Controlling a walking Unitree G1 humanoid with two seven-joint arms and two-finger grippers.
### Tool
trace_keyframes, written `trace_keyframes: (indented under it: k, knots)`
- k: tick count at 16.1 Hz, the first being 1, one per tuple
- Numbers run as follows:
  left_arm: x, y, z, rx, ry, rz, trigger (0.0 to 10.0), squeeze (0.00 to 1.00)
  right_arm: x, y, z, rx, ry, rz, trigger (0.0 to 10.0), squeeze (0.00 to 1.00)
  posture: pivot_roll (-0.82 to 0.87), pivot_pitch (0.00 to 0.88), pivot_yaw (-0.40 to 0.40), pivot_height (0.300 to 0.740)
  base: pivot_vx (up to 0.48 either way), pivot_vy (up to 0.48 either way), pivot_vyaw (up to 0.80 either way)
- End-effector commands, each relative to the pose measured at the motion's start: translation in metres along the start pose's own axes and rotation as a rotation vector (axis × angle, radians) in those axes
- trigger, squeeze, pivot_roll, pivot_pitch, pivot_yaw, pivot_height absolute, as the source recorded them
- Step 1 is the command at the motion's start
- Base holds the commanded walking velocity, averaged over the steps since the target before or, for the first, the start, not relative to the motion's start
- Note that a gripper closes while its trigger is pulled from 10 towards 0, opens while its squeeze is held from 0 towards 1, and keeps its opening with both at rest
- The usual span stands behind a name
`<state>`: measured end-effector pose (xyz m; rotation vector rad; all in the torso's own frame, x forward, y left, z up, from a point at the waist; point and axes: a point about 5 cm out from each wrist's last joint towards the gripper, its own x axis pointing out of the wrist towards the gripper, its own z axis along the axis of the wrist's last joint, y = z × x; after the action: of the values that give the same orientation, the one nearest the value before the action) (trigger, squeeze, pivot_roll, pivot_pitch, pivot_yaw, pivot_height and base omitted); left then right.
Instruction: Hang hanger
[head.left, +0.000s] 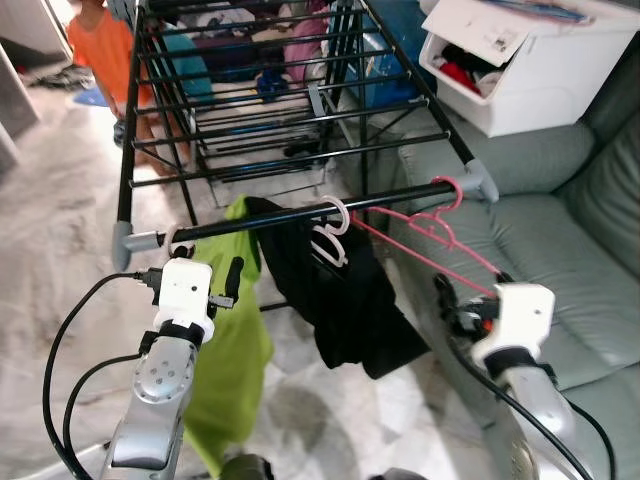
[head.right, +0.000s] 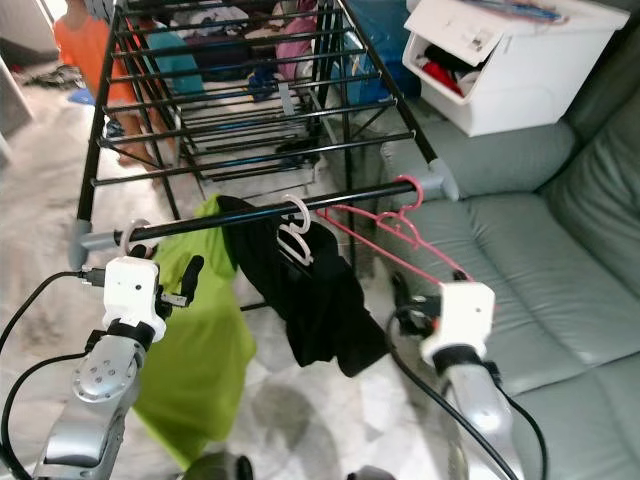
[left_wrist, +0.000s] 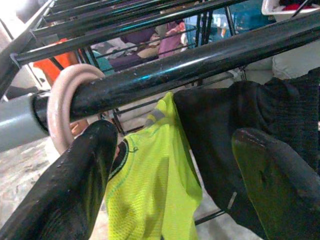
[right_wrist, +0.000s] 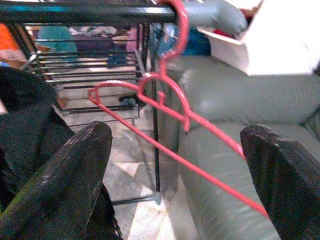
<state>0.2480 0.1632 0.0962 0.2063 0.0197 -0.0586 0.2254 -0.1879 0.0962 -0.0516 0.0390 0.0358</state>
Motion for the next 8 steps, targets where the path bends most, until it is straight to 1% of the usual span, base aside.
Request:
trace_keyframes:
  k: [1, 4, 6, 8]
  knots:
    - [0.003, 0.003, 0.003, 0.008, -0.017, 0.037, 10.0, 0.0, 0.007, 0.006, 0.005, -0.013, -0.003, 0.035, 10.0, 0.0, -0.03, 0.003, -0.032, 0.74, 0.0, 0.0, 0.0]
    - [0.011, 0.003, 0.008, 0.008, -0.039, 0.052, 10.0, 0.0, 0.017, 0.011, 0.01, -0.014, -0.015, 0.062, 10.0, 0.0, -0.03, 0.0, -0.033, 0.74, 0.0, 0.0, 0.0]
    - [0.009, 0.003, 0.003, 0.006, -0.027, 0.049, 10.0, 0.0, 0.019, 0.016, 0.005, -0.008, -0.009, 0.07, 10.0, 0.0, -0.01, 0.0, -0.018, 0.74, 0.0, 0.0, 0.0]
    - [0.006, 0.002, -0.002, 0.012, -0.01, 0.045, 10.0, 0.0, 0.021, 0.019, 0.005, -0.009, -0.015, 0.079, 10.0, 0.0, -0.01, 0.0, -0.011, 0.74, 0.0, 0.0, 0.0]
